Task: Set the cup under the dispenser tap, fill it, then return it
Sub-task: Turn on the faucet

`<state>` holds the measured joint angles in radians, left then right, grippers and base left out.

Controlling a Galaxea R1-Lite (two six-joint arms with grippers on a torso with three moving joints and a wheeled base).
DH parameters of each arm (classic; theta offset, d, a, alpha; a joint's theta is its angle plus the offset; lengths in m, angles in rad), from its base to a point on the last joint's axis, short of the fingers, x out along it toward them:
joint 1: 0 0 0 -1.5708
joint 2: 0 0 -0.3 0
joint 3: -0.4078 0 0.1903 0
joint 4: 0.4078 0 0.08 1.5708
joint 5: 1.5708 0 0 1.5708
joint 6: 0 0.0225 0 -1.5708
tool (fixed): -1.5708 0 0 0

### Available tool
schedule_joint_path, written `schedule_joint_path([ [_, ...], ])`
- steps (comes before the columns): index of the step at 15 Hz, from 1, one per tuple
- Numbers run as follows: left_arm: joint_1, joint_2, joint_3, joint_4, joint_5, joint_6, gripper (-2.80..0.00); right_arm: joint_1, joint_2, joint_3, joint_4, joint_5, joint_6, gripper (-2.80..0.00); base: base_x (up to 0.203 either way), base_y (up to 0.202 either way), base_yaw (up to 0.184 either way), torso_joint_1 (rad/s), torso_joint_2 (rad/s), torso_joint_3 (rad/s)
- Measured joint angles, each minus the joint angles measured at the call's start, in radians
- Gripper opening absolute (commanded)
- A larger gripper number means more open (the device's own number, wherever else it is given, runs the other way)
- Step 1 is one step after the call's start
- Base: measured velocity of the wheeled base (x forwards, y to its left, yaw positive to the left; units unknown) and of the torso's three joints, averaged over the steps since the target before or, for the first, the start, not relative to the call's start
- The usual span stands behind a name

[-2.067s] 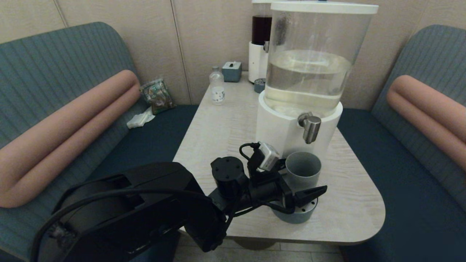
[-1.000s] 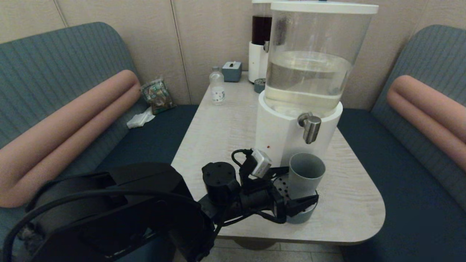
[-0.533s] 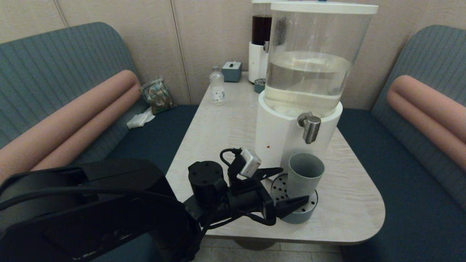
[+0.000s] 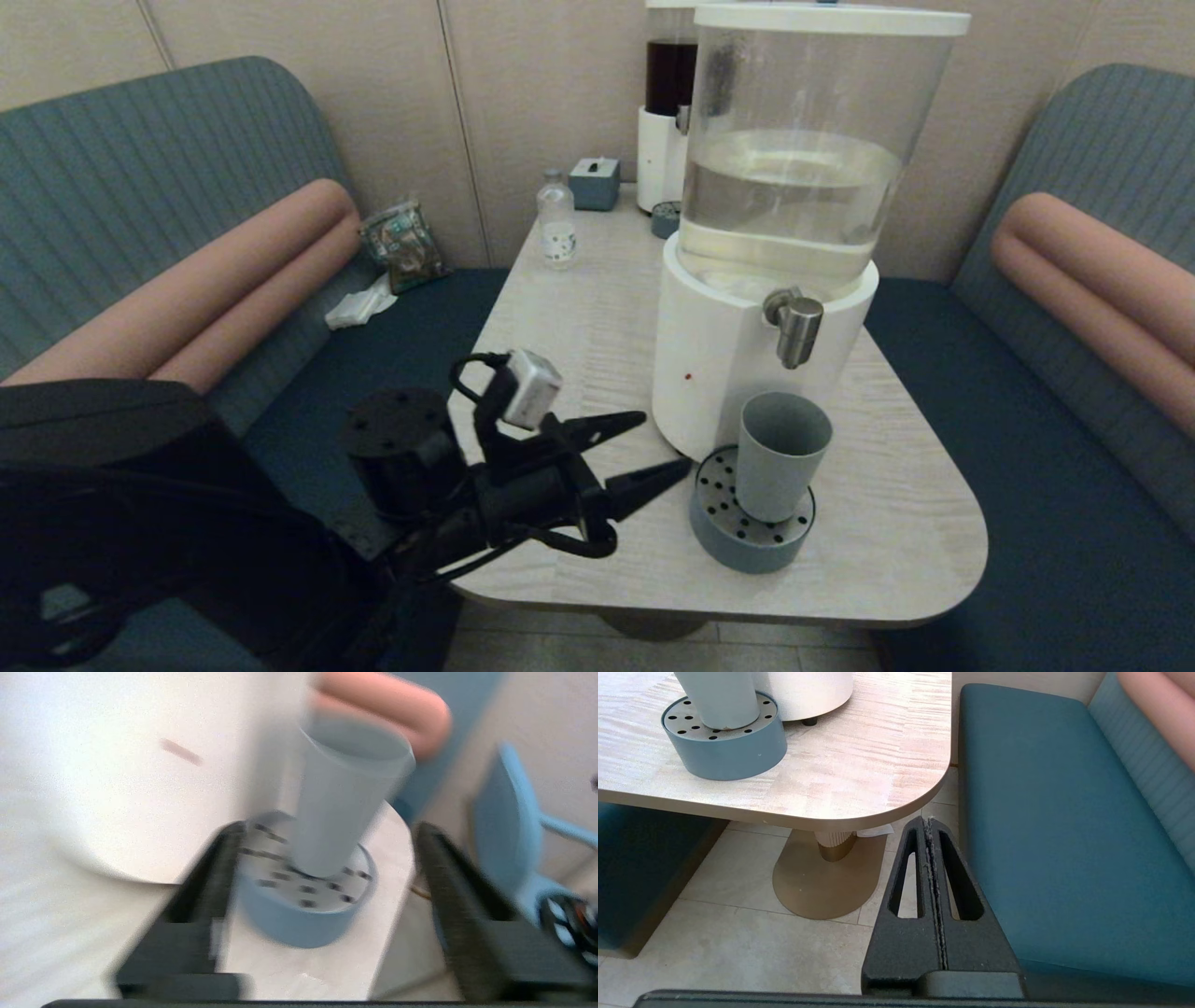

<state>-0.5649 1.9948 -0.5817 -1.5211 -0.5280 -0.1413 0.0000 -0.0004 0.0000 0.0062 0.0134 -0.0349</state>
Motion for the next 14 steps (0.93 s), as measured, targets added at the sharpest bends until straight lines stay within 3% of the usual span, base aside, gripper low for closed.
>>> schedule_joint_path([
  [3, 0.17, -0.229, 0.081, 0.0, 0.077, -0.032, -2.8, 0.0, 0.0, 0.0, 0.0, 0.0, 0.0, -2.8, 0.0, 0.0, 0.0, 0.0, 0.0, 0.0],
  [9, 0.448, -0.821, 0.298, 0.026, 0.344, -0.117, -2.8, 0.0, 0.0, 0.0, 0.0, 0.0, 0.0, -2.8, 0.0, 0.0, 0.0, 0.0, 0.0, 0.0],
  [11, 0.545, -1.023, 0.368, 0.058, 0.387, -0.131, -2.8, 0.0, 0.0, 0.0, 0.0, 0.0, 0.0, -2.8, 0.0, 0.0, 0.0, 0.0, 0.0, 0.0],
  [14, 0.613, -1.34, 0.458, 0.19, 0.399, -0.143, -2.8, 0.0, 0.0, 0.0, 0.0, 0.0, 0.0, -2.8, 0.0, 0.0, 0.0, 0.0, 0.0, 0.0],
])
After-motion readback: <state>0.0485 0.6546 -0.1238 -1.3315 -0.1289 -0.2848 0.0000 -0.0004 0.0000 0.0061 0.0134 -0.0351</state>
